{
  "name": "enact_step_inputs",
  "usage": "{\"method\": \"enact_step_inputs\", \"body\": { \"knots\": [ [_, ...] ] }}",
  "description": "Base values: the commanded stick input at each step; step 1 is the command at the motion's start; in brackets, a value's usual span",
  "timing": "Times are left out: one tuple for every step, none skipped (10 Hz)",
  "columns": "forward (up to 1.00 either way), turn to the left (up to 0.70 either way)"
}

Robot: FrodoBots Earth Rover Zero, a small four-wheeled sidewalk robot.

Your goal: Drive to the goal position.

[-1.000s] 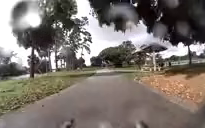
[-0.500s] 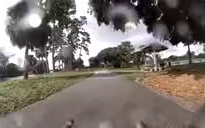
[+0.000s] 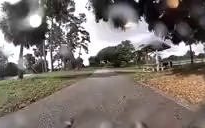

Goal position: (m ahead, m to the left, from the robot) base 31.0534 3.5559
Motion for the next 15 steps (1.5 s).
{"method": "enact_step_inputs", "body": {
  "knots": [
    [1.00,-0.06],
    [1.00,0.00],
    [1.00,0.00],
    [1.00,0.00],
    [1.00,0.00],
    [1.00,0.00],
    [1.00,0.00],
    [1.00,0.00],
    [1.00,0.00],
    [1.00,0.00],
    [1.00,0.00],
    [1.00,0.00],
    [1.00,0.00],
    [1.00,0.00],
    [1.00,0.00]
  ]
}}
